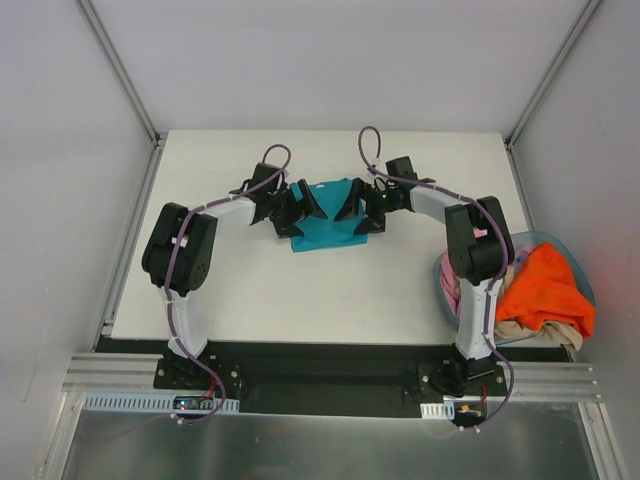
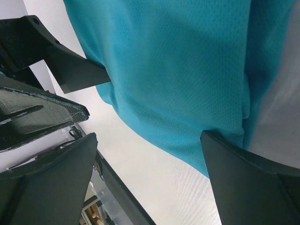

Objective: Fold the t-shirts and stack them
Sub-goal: Fold the tshirt

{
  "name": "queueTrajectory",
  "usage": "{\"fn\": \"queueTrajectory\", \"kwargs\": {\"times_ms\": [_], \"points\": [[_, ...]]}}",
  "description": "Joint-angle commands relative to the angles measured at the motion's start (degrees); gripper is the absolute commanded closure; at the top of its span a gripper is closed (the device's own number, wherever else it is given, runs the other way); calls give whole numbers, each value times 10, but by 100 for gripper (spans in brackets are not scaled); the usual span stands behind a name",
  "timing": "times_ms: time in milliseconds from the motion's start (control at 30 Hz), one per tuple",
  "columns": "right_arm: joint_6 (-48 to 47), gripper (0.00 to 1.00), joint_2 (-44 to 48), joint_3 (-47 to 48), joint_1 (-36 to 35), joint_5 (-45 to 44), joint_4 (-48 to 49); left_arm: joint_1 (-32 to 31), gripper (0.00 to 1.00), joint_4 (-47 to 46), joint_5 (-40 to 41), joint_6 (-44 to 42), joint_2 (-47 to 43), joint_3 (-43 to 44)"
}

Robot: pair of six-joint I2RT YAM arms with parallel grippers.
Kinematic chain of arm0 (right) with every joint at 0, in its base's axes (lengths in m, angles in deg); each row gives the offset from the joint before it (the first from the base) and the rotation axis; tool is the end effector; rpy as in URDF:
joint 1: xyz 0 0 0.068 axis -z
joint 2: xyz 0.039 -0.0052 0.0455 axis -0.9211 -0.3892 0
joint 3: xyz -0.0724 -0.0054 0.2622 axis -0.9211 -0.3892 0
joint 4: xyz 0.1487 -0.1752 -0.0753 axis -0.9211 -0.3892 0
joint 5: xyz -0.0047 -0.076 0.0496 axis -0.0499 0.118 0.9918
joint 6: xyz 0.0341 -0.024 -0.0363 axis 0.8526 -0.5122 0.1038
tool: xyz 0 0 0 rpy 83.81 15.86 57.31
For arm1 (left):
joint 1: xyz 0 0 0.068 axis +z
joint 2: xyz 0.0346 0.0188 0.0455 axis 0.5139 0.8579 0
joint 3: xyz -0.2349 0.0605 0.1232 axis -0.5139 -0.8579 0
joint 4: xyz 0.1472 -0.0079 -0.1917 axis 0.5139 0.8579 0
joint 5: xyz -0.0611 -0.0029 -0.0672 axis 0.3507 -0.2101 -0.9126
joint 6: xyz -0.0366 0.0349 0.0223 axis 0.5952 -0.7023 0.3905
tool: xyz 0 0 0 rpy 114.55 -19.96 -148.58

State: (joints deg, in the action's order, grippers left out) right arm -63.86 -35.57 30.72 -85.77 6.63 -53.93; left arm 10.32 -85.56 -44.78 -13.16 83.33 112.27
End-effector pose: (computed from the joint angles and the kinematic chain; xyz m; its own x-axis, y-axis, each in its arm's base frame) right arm 0.3983 0.1615 0.1672 -0.8762 -0.1011 -0.4712 -0.4292 0.6083 0.6676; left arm 0.3708 -0.1579 0.1832 -0.8873 -0.3650 -0.2818 -0.0260 0.6497 -0.7597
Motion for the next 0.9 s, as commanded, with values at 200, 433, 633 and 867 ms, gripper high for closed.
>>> {"fn": "queueTrajectory", "kwargs": {"times_ms": [200, 433, 633, 867], "points": [[-75, 3, 96, 22, 5, -8, -15, 8, 1, 48, 87, -47, -103, -5], [-114, 3, 279, -106, 5, -115, -11, 7, 1, 120, 191, -93, -175, -38], [-120, 3, 387, -193, 4, -167, -24, 7, 11, 153, 223, -135, -122, -8], [-128, 3, 432, -229, 5, -214, -58, -11, 26, 171, 230, -143, -32, 57]]}}
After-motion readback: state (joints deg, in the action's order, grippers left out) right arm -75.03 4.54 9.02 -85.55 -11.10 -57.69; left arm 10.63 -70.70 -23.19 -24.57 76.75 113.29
